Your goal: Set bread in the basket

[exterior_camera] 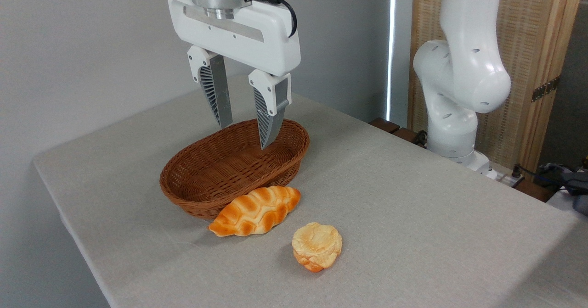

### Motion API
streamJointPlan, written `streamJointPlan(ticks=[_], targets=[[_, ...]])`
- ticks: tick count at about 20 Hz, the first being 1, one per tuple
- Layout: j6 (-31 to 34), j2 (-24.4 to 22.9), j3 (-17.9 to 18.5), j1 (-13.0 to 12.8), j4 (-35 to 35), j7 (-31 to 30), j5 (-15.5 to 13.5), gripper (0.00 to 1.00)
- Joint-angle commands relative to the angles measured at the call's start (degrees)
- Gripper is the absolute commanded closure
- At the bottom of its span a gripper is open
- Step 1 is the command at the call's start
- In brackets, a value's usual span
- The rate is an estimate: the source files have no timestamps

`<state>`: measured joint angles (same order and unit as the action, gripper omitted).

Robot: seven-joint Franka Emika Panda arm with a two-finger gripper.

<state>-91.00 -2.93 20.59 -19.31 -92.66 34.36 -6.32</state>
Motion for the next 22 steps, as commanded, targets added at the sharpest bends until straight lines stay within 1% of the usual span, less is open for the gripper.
streamJointPlan(ticks=[1,5,7,10,22], targets=[[1.79,-0.15,0.33,-0.11,0.38,-0.96,-0.27,0.0],[1.87,-0.06,0.51,0.06,0.38,-0.79,-0.18,0.0],[1.79,-0.15,1.64,0.06,0.38,-0.61,-0.18,0.0],[1.79,-0.06,2.0,0.06,0.38,-0.52,-0.18,0.0],[1.79,-0.06,2.0,0.06,0.38,-0.35,-0.18,0.0]])
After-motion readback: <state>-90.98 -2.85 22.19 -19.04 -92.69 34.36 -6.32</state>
